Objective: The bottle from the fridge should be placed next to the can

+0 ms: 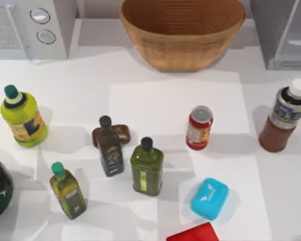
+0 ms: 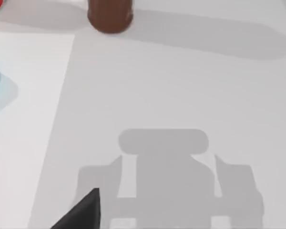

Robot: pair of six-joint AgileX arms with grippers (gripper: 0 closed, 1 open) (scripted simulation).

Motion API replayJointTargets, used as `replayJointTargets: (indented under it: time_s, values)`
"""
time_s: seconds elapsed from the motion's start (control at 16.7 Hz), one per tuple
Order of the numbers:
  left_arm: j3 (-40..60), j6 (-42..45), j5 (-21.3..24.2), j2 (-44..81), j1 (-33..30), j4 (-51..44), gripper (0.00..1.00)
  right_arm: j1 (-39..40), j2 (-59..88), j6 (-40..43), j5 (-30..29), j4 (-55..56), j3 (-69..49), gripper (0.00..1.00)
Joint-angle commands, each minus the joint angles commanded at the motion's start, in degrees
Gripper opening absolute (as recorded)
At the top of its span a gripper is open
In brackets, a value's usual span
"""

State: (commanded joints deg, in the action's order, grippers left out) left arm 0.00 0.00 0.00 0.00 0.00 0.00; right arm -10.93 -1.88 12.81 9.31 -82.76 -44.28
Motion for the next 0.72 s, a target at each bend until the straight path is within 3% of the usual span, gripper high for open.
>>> replayJointTargets:
  time_s: [0.24,0.72]
  values:
    - [0.00,0.00,0.00,0.00,0.00,0.00,1.00,-18.52,19.62,20.28,11.55,0.62,-7.47,1.00]
    - [0.00,0.00,0.00,0.00,0.00,0.00,1.00,-64.68,73.29,76.30,33.15,-0.10,-22.84,1.00]
